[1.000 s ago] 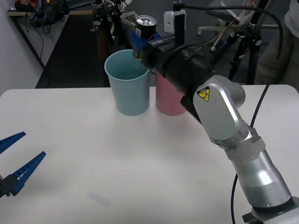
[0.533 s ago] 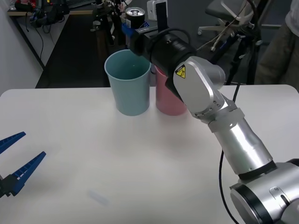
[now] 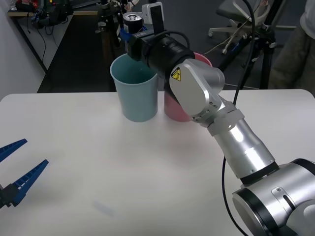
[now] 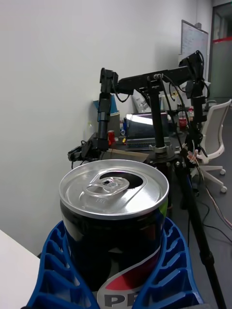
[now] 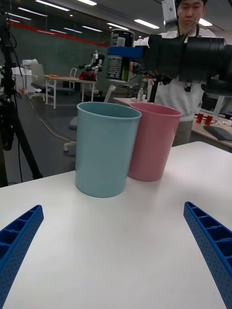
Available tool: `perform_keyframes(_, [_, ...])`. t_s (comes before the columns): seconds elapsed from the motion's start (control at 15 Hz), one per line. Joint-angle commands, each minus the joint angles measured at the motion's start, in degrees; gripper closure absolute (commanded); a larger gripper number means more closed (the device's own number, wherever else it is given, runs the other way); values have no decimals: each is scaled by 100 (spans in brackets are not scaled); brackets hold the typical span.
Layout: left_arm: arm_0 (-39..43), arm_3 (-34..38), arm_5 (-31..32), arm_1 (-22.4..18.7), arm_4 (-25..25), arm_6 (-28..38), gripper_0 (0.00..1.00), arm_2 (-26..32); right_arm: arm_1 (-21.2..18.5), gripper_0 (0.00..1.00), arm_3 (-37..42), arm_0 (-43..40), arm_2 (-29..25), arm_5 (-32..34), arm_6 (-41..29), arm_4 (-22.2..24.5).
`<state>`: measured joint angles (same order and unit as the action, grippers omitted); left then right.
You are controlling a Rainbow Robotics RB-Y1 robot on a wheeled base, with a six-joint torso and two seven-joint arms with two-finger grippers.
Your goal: Grasp the object on the table and drop it into the matching bin: aluminum can to the light blue bin, PET bottle to the pink bin.
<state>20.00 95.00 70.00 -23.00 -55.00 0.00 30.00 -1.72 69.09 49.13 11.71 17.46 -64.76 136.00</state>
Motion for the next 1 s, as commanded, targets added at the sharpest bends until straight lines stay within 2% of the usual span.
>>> perform_keyframes(0.07, [0, 0, 0, 0, 0, 0, 0, 0, 6, 100, 8, -8, 33, 3, 34, 67])
perform_keyframes(0.47, [0, 0, 0, 0, 0, 0, 0, 0, 6, 100, 8, -8, 33, -23, 43, 76])
perform_keyframes(0.53, [0, 0, 0, 0, 0, 0, 0, 0, 6, 87, 8, -8, 33, -23, 25, 67])
perform_keyframes(0.6, [0, 0, 0, 0, 0, 0, 0, 0, 6, 48, 8, -8, 33, -14, 16, 58])
perform_keyframes(0.67, [0, 0, 0, 0, 0, 0, 0, 0, 6, 2, 8, -8, 24, -14, 8, 50])
perform_keyframes(1.0, [0, 0, 0, 0, 0, 0, 0, 0, -3, 0, 8, -8, 24, -58, 8, 23])
